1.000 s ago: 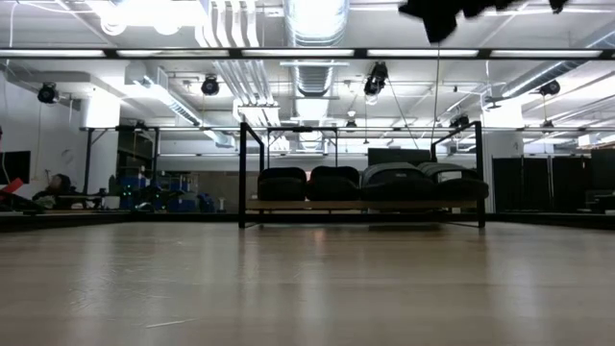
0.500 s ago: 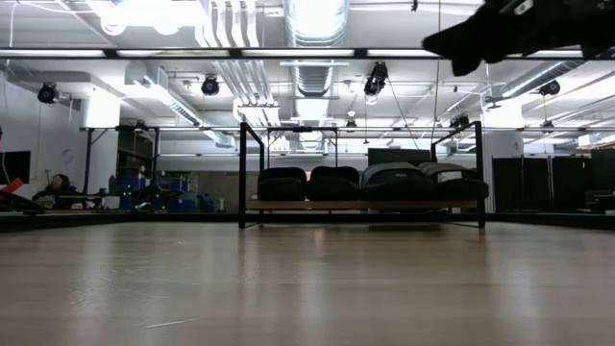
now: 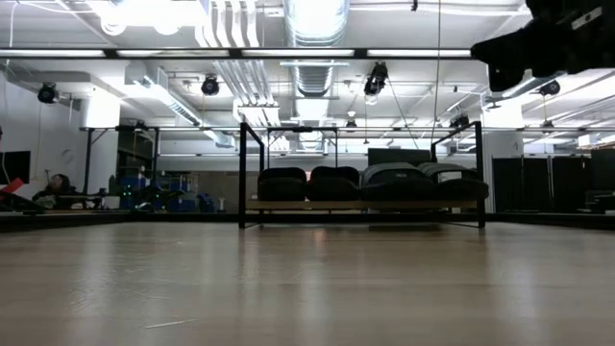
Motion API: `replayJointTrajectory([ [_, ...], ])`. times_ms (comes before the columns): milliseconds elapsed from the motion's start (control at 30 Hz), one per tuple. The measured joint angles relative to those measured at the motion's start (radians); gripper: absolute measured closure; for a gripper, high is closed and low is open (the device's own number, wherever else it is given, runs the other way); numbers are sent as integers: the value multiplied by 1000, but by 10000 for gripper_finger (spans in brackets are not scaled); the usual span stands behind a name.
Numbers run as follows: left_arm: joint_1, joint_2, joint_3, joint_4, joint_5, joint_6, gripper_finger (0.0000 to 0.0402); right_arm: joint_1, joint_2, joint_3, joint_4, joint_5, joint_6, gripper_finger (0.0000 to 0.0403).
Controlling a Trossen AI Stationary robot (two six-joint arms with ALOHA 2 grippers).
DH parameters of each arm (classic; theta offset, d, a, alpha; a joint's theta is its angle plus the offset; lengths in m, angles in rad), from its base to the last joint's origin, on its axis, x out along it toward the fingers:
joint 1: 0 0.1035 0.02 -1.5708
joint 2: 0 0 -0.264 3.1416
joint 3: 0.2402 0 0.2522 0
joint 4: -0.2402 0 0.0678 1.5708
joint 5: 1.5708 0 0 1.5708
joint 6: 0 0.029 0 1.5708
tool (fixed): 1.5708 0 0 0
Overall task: Pick and place slides into the shelf
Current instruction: Return to Home Position
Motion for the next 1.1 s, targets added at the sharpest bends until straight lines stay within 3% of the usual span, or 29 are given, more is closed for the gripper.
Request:
replayJointTrajectory([
  [133,0,6,0,0,0,-1,213,0,-91,-45,1,-39,19,394],
  [467,0,6,0,-1,-2,-48,213,0,-333,-190,-36,-24,52,394],
  [633,0,24,-10,4,135,-170,220,-1,-324,-185,-39,-16,39,394],
  [800,-4,71,-83,40,238,-242,291,-1,-324,-178,-43,0,32,394],
  [933,-4,99,-218,211,260,-244,378,-1,-323,-177,-44,-1,32,394],
  [1100,-4,48,-367,292,232,-234,390,-1,-323,-177,-51,-1,28,394],
])
